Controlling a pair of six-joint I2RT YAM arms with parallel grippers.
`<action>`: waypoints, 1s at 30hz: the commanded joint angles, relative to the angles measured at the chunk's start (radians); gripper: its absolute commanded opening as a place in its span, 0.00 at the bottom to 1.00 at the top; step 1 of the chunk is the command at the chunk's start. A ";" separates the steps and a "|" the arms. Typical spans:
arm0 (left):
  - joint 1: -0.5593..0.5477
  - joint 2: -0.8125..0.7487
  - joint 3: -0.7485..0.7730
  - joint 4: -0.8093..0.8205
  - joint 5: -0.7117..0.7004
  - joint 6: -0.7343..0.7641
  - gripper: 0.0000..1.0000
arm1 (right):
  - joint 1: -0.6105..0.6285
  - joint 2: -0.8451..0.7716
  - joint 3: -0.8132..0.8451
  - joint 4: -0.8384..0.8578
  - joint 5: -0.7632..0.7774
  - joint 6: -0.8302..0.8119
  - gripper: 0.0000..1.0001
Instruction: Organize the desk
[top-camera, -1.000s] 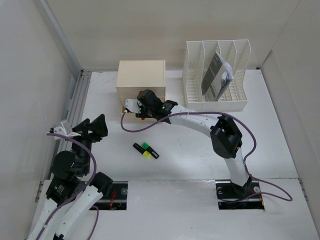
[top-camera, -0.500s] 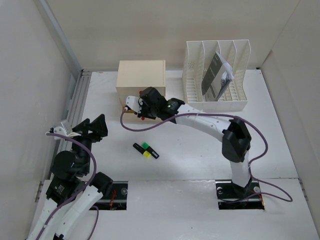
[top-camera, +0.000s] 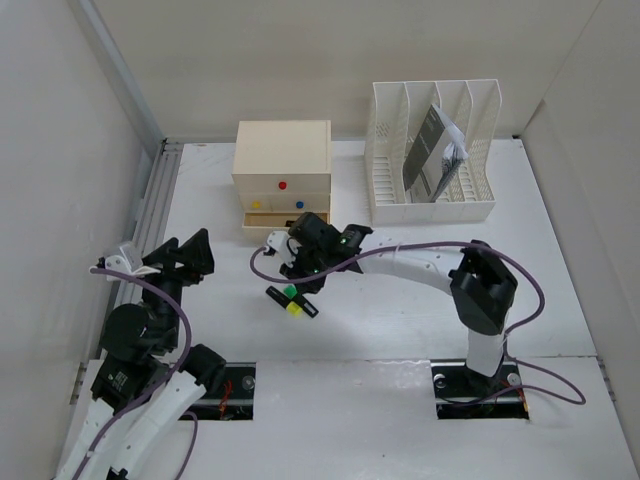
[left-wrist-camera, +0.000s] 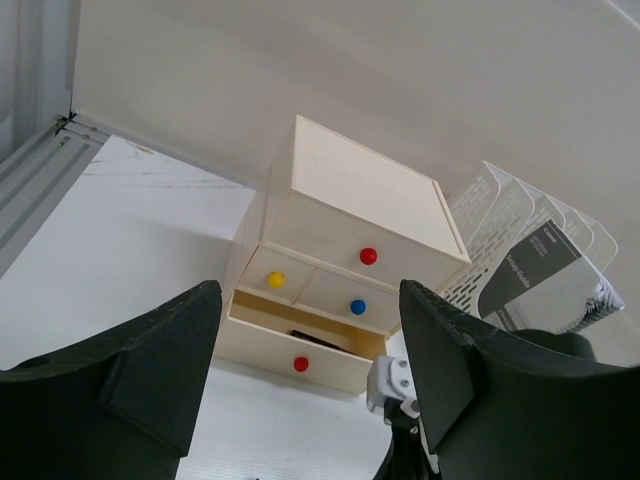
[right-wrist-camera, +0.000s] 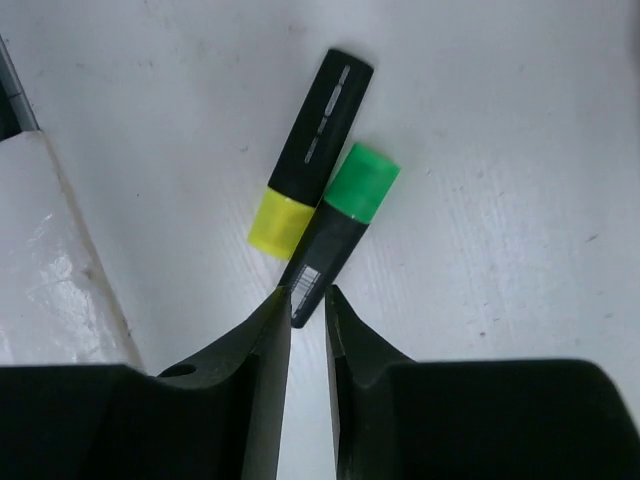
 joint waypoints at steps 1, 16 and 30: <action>-0.001 -0.012 -0.001 0.037 -0.002 0.008 0.69 | 0.000 -0.035 -0.034 0.084 -0.047 0.129 0.26; -0.001 -0.021 -0.001 0.037 -0.002 0.008 0.69 | 0.000 0.097 0.005 0.141 0.015 0.215 0.34; -0.001 -0.048 -0.010 0.037 -0.002 0.008 0.69 | 0.009 0.172 0.036 0.141 0.128 0.237 0.45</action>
